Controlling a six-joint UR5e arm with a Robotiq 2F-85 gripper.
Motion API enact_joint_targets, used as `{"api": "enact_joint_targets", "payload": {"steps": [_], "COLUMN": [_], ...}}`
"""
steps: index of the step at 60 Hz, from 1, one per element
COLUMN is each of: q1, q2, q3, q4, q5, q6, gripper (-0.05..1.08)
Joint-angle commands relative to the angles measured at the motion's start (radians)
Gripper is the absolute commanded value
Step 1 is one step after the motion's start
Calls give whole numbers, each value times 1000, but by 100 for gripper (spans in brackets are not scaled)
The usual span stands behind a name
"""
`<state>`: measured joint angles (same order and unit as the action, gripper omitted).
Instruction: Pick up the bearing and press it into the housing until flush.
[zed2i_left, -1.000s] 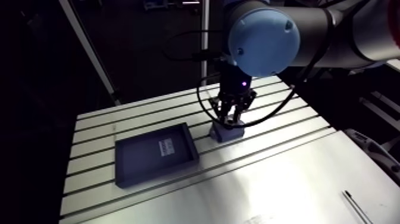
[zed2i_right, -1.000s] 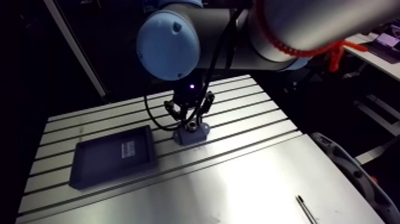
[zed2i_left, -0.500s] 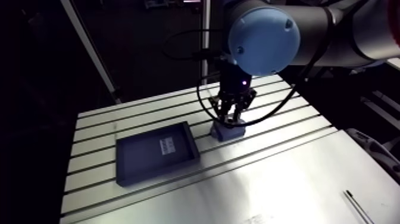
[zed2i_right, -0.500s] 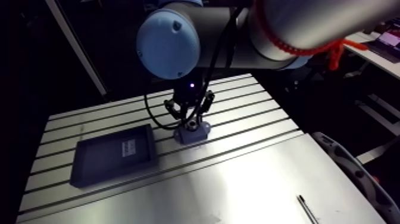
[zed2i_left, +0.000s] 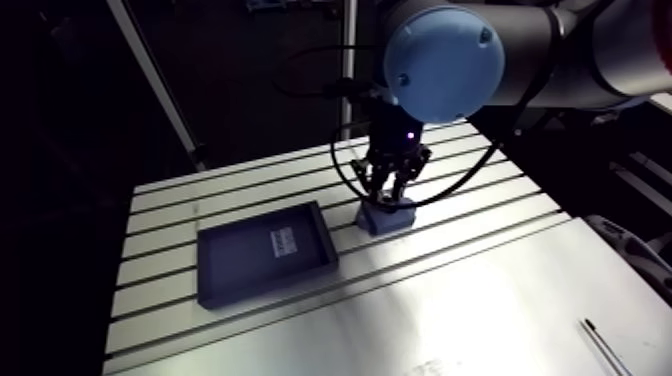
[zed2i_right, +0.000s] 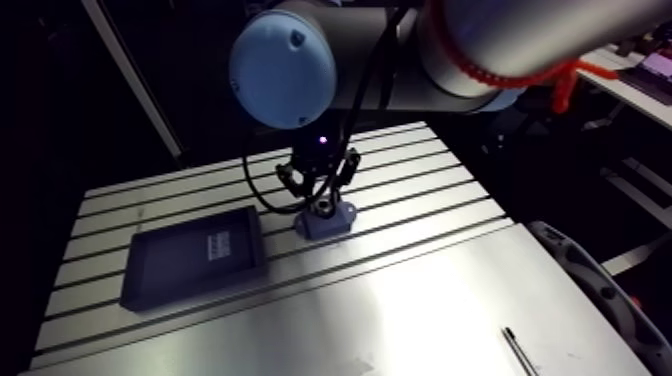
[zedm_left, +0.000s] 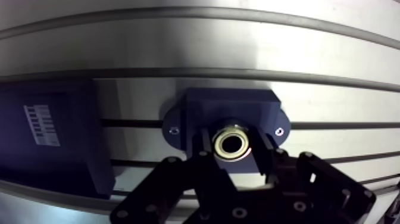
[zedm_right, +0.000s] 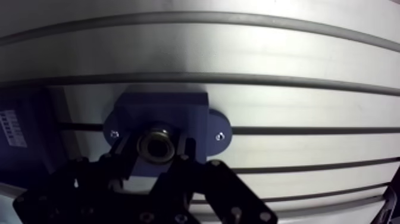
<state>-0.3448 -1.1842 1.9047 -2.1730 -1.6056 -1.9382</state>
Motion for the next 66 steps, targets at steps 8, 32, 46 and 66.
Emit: {"api": "enact_joint_targets", "payload": {"steps": [8,32,46,66], "q1": [0,1,1,0], "q2": [-5,-4,-2,7], "q3": [1,9,9,3], "q4": [0,1,0,0], "q5": [-2,-4,-9,-9], "q6": [-2,-2,-2,-3], "gripper": [62,62,62,62]}}
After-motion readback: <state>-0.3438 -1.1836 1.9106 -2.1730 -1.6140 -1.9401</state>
